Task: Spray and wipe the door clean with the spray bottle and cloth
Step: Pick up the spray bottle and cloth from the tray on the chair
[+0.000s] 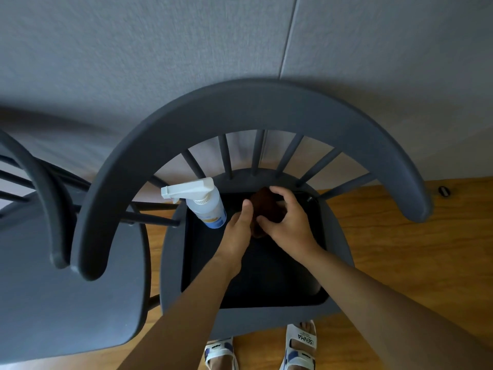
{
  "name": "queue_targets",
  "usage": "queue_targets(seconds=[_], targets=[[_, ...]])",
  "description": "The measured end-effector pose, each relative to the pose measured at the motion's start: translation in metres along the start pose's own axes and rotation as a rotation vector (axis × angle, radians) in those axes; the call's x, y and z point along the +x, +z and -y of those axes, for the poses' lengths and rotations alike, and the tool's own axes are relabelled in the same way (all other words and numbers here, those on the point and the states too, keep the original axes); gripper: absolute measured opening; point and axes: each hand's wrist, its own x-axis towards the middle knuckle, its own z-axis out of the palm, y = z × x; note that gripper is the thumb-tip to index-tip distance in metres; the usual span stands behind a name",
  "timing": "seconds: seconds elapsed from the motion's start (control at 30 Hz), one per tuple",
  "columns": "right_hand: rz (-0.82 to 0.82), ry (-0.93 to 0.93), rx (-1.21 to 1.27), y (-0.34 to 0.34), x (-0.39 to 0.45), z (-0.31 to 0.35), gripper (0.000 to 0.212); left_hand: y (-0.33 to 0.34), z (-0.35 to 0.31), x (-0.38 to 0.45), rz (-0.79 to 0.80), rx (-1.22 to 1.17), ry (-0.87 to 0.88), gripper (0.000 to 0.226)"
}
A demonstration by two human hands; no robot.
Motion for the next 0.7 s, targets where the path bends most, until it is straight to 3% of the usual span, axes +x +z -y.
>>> queue_targets(seconds=[0.07,0.3,0.5,0.63,0.7], targets=[[0.013,-0.068,0.012,-0.011,-0.007,0.007,0.067,0.000,-0.006,-0.005,0.018,-0.080,-0.001,0.060],[0.051,-0.282,-0.264,-0.030,-0.029,0.014,0.080,0.015,-0.020,-0.006,-0.141,-0.045,0.102,0.011],[-0.051,-0.471,-0.519,-0.045,-0.030,0.014,0.093,0.024,-0.025,-0.014,-0.063,-0.166,0.103,0.018],[0.202,-0.442,-0.384,-0.052,-0.027,0.017,0.108,0.023,-0.026,-0.021,0.033,-0.234,0.134,0.025],[0.250,-0.503,-0.421,-0.052,-0.027,0.021,0.110,0.020,-0.026,-0.025,0.085,-0.246,0.137,0.026]])
